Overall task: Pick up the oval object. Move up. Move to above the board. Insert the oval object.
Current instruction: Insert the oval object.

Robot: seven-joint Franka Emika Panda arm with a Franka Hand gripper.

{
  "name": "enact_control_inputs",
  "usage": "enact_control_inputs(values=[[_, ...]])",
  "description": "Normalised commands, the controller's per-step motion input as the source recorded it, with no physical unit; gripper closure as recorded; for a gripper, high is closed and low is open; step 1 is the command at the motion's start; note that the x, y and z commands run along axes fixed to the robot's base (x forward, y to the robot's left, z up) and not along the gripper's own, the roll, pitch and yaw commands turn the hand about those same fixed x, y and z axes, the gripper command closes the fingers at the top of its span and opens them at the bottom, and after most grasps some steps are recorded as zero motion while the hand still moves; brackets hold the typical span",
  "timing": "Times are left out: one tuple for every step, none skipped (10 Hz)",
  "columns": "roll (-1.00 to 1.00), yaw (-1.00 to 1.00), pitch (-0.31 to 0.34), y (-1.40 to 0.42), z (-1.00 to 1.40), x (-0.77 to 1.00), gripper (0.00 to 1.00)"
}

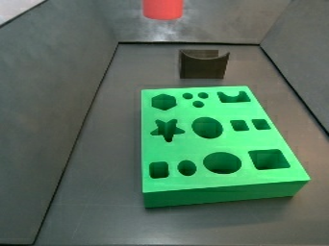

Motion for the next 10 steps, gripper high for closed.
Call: enact_control_inputs(values=[[0.00, 0.00, 0.000, -0.03, 0.00, 0.00, 1.00], [0.00, 0.00, 0.000, -0.08, 0.00, 0.00, 1.00], [0.00, 0.00, 0.000, -0.11, -0.01, 0.00, 1.00], [0.00, 0.00, -0.024, -0.19, -0.12, 0.00, 1.00], [0.03, 0.11, -0.020, -0.37, -0.24, 0.00, 1.00], [0.03, 0.16, -0.034, -0.47, -0.22, 0.00, 1.00], [0.04, 0.20, -0.021, -0.49, -0.19, 0.00, 1.00], [0.01, 0.20, 0.000, -0.46, -0.17, 0.06, 1.00], [0.00, 0.22, 0.000, -0.43, -0.19, 0.11, 1.00], [0.00, 0.27, 0.000, -0.40, -0.21, 0.23, 1.00]])
